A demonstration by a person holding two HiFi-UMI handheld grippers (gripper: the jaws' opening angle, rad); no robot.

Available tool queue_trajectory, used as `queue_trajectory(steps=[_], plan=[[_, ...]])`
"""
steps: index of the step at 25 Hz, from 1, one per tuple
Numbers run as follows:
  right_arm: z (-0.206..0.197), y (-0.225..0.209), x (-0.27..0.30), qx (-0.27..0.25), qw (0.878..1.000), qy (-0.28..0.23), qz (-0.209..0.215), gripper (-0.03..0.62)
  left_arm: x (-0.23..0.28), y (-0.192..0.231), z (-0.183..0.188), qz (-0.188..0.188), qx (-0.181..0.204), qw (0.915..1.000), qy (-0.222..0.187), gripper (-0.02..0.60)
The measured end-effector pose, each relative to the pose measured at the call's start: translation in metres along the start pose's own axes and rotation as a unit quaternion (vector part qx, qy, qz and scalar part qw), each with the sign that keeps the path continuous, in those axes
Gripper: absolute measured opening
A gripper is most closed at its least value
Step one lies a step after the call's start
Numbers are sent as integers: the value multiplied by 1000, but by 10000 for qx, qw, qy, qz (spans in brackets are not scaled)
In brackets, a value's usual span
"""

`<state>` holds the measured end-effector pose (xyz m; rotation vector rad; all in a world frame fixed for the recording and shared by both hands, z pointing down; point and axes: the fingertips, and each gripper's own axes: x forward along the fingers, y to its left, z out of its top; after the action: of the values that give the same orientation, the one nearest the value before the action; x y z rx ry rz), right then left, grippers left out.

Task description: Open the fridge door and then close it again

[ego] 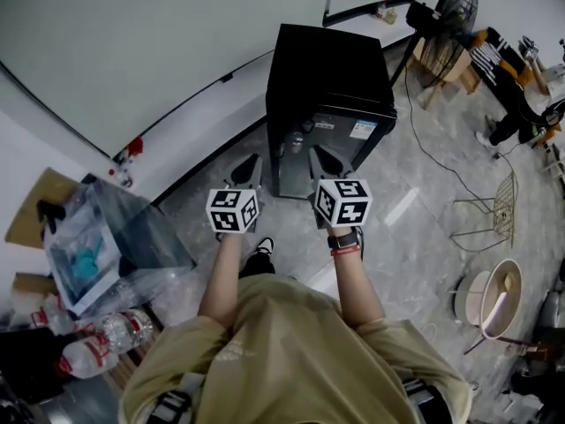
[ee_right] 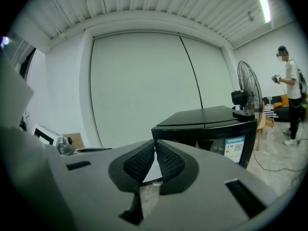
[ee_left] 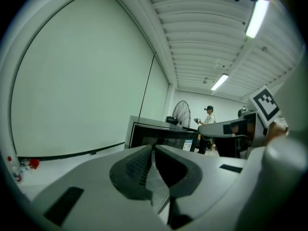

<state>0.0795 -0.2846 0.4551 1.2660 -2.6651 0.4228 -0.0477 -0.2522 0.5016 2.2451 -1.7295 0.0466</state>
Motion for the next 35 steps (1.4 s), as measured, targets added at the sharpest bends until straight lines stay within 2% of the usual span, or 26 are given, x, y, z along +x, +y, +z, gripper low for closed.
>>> queue_trajectory(steps=[12, 20, 27, 35], plan=[[43, -6, 88, -952, 9948, 205, 287, 31, 66, 57, -14, -506, -12, 9980, 385, 21], [48, -10, 132, -1524, 9860, 557, 374, 101, 100, 86, -34, -659, -144, 9959, 610, 35], [46, -4, 166, -2267, 9666, 920, 769, 154, 127, 106, -56, -856, -208, 9918, 927, 75], [32, 1, 186, -2908, 9399, 1413, 1099, 206, 153, 106, -86, -1402, -27, 9780, 1544, 171]])
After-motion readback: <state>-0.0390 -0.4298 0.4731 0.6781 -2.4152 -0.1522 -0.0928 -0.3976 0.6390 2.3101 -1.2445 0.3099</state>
